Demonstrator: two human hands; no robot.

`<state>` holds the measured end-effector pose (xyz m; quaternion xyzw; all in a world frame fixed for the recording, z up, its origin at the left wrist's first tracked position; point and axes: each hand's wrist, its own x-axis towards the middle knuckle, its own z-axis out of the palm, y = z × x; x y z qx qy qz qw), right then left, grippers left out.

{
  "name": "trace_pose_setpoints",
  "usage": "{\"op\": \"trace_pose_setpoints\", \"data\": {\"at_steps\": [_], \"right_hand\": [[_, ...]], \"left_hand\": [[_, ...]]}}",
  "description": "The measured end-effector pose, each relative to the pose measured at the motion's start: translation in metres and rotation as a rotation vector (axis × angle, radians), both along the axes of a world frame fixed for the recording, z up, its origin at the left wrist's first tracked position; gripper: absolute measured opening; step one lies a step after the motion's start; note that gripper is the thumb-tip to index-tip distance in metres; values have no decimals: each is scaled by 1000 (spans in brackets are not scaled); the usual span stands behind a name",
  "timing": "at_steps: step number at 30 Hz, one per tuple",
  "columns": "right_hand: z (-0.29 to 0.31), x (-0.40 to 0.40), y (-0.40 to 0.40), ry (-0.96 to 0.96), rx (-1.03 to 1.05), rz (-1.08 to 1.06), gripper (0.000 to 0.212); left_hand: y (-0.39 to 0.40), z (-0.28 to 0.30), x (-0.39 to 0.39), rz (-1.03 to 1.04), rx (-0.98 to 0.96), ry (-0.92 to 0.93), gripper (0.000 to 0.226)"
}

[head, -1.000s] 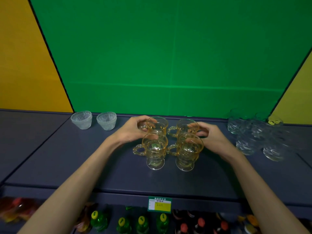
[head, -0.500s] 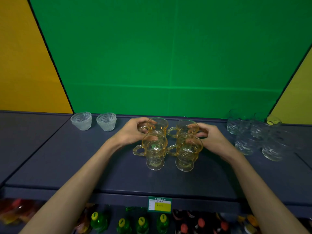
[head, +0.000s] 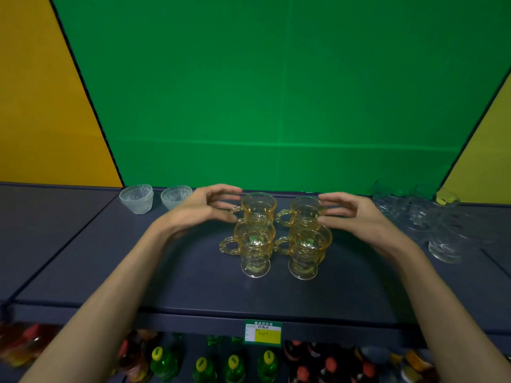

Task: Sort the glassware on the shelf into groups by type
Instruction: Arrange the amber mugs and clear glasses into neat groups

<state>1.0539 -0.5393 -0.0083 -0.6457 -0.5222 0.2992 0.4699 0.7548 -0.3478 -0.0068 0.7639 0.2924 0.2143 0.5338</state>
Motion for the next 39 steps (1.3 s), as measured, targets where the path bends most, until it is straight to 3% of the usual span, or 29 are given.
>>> {"op": "trace_pose_setpoints", "data": {"at_steps": [3, 6, 10, 15, 24, 39], "right_hand": [[13, -2, 0, -11, 37, -18, 59], [20, -9, 7, -146, 60, -81, 41], [32, -30, 13, -560, 44, -197, 44], [45, -63, 16, -870, -1, -239, 49], [56, -72, -11, -1013, -37, -315, 48], [39, 56, -141, -964, -29, -384, 42]], "left_hand": [[-4, 15, -2, 57, 14, -47, 53], [-10, 33, 3, 142, 327, 112, 41], [-33, 50, 16, 253, 807, 445, 50], [-60, 58, 30, 271, 1098, 600, 53], [-93, 62, 61, 208, 1165, 553, 57], [-223, 53, 205, 165, 1190, 557, 55]]}}
